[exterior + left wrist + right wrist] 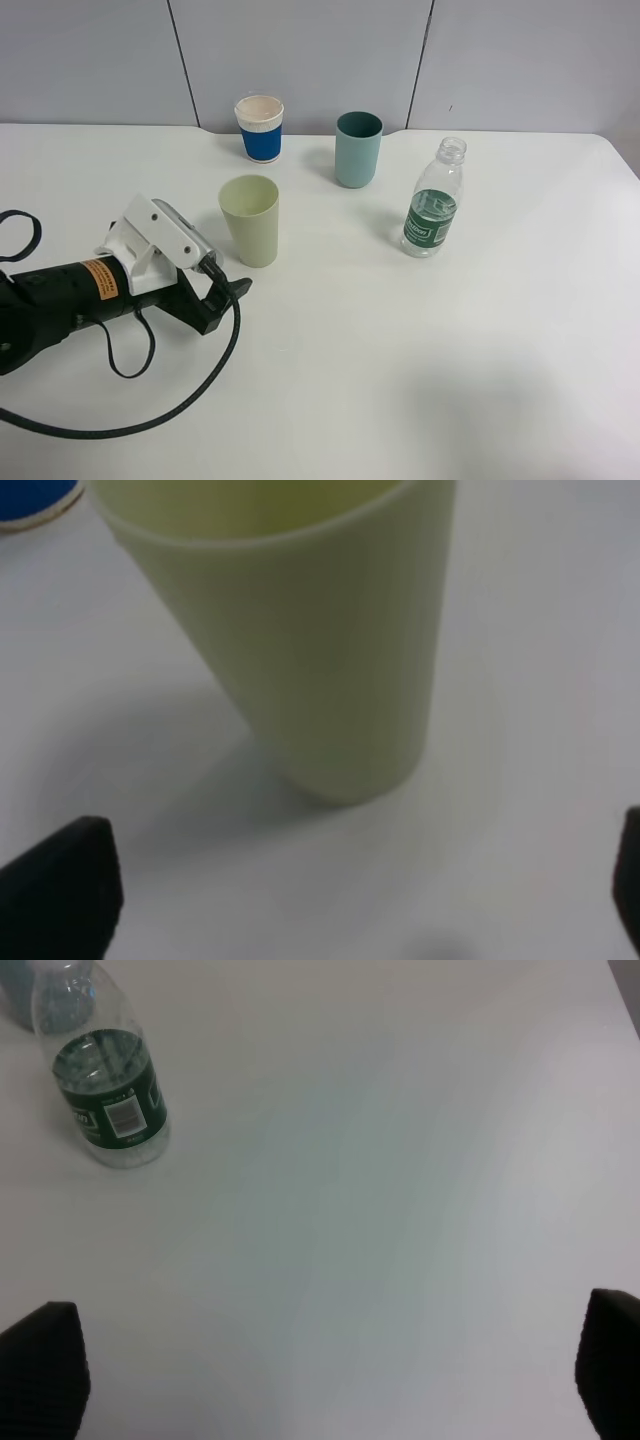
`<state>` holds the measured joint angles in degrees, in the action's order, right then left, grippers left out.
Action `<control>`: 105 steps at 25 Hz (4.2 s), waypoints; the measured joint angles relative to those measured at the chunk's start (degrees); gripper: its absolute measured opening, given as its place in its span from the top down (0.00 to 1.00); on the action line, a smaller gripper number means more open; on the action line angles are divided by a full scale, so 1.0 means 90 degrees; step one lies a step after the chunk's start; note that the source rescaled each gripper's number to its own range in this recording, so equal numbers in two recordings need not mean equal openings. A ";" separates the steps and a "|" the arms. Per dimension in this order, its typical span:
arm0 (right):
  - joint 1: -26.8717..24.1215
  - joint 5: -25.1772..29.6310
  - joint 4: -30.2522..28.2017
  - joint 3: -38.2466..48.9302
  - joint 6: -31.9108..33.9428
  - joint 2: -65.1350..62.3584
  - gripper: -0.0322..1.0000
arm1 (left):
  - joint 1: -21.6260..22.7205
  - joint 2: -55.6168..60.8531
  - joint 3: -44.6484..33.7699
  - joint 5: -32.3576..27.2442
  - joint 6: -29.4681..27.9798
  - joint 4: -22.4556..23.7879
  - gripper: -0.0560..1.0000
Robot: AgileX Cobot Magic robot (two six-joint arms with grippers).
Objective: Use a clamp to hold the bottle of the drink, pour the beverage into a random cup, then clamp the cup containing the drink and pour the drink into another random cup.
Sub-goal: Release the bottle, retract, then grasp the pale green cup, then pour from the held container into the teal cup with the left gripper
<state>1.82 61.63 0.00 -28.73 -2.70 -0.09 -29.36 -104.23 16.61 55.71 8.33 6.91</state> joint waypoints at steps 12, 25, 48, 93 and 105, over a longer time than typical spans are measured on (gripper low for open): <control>0.0000 0.0000 0.0000 0.0000 0.0000 0.0000 0.06 | 0.0000 -0.0634 0.0987 0.0173 -0.0720 0.0296 0.00; 0.0000 0.0000 0.0000 0.0000 0.0000 0.0000 0.06 | 0.0000 -0.1263 0.1538 0.0717 -0.0794 0.0527 0.00; 0.0000 0.0000 0.0000 0.0000 0.0000 0.0000 0.06 | 0.0000 -0.1766 0.1543 0.1514 -0.1014 0.0537 0.93; 0.0000 0.0000 0.0000 0.0000 0.0000 0.0000 0.06 | 0.0087 0.1285 0.1521 -0.1394 0.2039 -0.4139 0.90; 0.0000 0.0000 0.0000 0.0000 0.0006 0.0000 0.06 | -0.0211 0.1313 0.2487 -0.2222 0.4156 -0.5711 0.90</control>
<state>1.82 61.63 0.00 -28.73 -2.64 -0.09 -31.26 -92.41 38.99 35.72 45.73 -44.49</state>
